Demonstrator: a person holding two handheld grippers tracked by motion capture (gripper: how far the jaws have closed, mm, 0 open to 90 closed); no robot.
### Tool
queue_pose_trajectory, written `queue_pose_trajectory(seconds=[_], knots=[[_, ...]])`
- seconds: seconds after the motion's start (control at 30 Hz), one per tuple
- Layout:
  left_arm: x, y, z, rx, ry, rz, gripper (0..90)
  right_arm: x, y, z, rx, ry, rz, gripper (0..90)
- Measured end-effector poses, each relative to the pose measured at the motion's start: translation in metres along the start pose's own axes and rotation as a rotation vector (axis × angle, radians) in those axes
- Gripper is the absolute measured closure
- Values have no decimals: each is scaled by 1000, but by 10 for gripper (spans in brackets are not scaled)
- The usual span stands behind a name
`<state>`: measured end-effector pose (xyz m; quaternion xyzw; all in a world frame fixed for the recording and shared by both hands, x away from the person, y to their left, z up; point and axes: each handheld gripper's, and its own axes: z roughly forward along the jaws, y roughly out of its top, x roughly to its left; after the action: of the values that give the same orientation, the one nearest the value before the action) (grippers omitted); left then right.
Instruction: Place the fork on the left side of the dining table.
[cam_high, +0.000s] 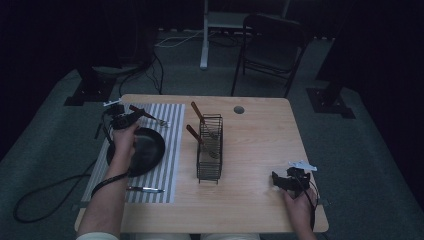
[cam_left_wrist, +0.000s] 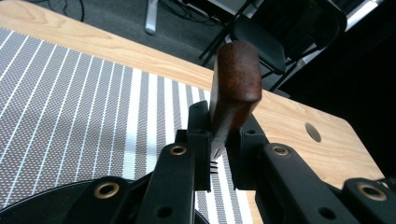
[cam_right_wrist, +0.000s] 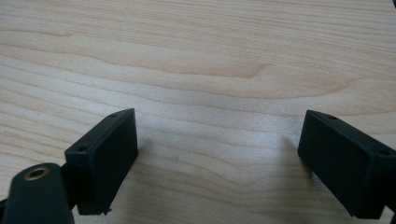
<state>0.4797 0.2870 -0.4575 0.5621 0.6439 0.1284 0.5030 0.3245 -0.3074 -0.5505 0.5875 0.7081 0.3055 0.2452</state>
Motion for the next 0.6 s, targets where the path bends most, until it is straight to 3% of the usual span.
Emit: queue_pose_trajectory(seconds=[0.17,0.4,0.6], knots=[[7,-5,8,25,-11,-25,807,0,0,-1,-4,-2,1,135],[23,-6,11,20,-37,-101,804,0,-1,-1,-5,-2,0,135],[29,-8,14,11,1,-86,765,0,-1,-1,-5,-2,0,135]])
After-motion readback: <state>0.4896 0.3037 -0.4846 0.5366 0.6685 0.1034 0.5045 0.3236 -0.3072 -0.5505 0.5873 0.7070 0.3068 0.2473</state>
